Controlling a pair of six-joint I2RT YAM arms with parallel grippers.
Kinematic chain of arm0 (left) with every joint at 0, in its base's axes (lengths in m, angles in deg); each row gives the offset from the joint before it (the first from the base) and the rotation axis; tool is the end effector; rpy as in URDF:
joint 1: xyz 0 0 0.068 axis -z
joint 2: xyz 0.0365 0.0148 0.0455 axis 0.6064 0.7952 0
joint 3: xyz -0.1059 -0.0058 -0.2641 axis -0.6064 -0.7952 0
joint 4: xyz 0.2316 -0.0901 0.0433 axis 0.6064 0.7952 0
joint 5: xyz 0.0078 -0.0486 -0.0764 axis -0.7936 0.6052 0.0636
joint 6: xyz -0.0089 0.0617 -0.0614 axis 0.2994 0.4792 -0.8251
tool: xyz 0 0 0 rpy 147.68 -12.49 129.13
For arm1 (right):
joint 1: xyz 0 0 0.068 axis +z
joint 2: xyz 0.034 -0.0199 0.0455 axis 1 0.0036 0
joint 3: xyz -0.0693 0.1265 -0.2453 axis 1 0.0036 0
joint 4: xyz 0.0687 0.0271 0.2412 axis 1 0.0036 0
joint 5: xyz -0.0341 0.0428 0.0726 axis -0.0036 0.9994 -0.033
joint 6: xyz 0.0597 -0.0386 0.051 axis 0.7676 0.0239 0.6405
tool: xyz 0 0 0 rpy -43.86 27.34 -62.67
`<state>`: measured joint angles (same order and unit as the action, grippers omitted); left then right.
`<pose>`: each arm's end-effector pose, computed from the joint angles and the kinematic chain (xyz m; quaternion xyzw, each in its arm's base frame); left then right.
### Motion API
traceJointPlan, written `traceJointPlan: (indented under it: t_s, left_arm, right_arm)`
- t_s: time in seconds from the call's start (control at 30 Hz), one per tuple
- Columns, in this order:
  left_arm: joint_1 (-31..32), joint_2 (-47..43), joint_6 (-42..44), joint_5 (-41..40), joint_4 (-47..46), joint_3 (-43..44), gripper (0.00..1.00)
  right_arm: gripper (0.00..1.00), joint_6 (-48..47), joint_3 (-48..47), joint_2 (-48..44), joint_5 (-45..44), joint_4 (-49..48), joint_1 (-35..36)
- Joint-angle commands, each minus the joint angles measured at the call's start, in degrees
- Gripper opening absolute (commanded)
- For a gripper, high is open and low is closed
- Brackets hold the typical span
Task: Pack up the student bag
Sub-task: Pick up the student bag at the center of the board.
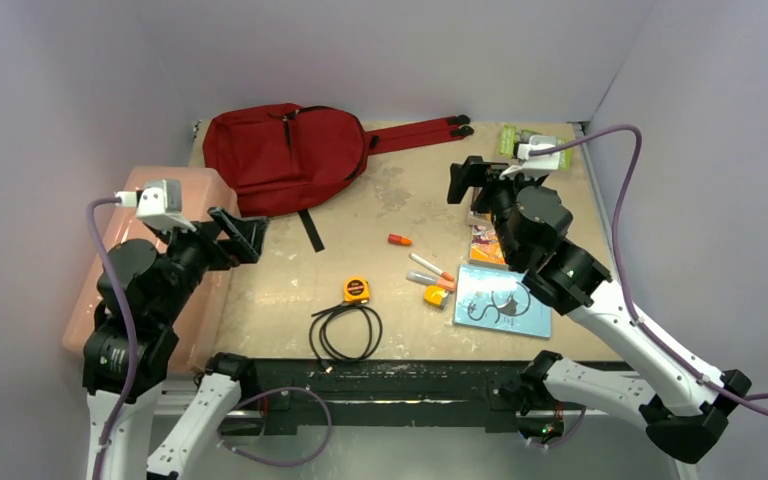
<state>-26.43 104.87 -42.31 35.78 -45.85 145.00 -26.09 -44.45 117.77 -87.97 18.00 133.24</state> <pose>0.0883 -0.0191 0.4260 -0.0918 0.7471 -0.2193 0.6207 0.1929 0.1172 0.4363 0.0481 0.7027 0.1176 0.7001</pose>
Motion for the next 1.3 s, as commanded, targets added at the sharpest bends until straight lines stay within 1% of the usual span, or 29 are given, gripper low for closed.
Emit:
traceJointPlan:
  t_s: [0.0,0.1,0.2,0.27,0.37,0.47,0.5,0.63,0.73,0.83,0.9,1.0,1.17,1.2,1.27]
  left_arm:
    - [-0.35,4.2,-2.26,7.7,-3.81,-0.11,1.0]
    - [-0.27,6.89,-4.04,11.44,-6.68,-1.94,1.0]
    - [0.02,9.26,-6.77,14.98,-10.4,-4.01,1.0]
    - [0.77,10.58,-7.93,16.27,-12.1,-4.57,1.0]
    - [2.11,11.82,-8.61,16.62,-12.12,-4.64,1.0]
    - [2.45,11.56,-8.38,16.85,-10.27,-4.89,1.0]
    - [2.46,11.19,-8.23,16.91,-9.4,-5.05,1.0]
    - [2.55,9.02,-8.04,17.54,-6.94,-7.04,1.0]
    - [2.64,7.2,-8.54,18.47,-5.37,-9.2,1.0]
    - [2.64,5.23,-9.02,19.63,-4.34,-10.75,1.0]
    - [2.64,4.52,-9.2,20.45,-3.84,-11.72,1.0]
    - [2.72,3.9,-9.78,21.74,-3.59,-13.18,1.0]
    - [2.73,4.14,-10.53,23.87,-3.01,-13.98,1.0]
    - [2.75,4.29,-10.41,24.11,-2.62,-13.73,1.0]
    - [2.76,4.48,-9.72,24.07,-1.52,-13.0,1.0]
  right_arm:
    - [0.99,1.13,0.71,0.43,-0.19,-1.64,-0.05]
    - [0.99,0.3,1.96,2.22,0.97,-3.43,-0.04]
    - [0.99,-0.42,3.13,6.4,3.14,-7.74,-0.32]
    - [0.99,1.34,2.46,11.87,7.43,-10.38,-1.72]
    - [0.99,7.62,0.65,21.28,16.94,-13.86,-5.61]
    - [0.99,14.29,-4.07,32.24,28.06,-16.46,-9.38]
    - [0.99,14.92,-6.14,35.88,31.22,-17.4,-10.26]
    - [0.99,22.75,-17.76,49.86,38.55,-19.56,-12.34]
    - [0.99,29.84,-22.79,58.27,44.5,-24.11,-14.42]
    - [0.99,34.97,-28.89,65.38,46.66,-26.71,-15.5]
    - [0.99,36.76,-35.55,71.08,46.59,-24.76,-15.58]
    - [0.99,38.34,-45.86,78.85,45.03,-18.79,-15.6]
    - [0.99,38.34,-56.26,86.96,40.82,-16.23,-15.52]
    - [0.93,38.79,-58.56,88.76,40.18,-15.29,-15.57]
    - [0.88,39.07,-63.51,92.15,39.14,-13.01,-15.47]
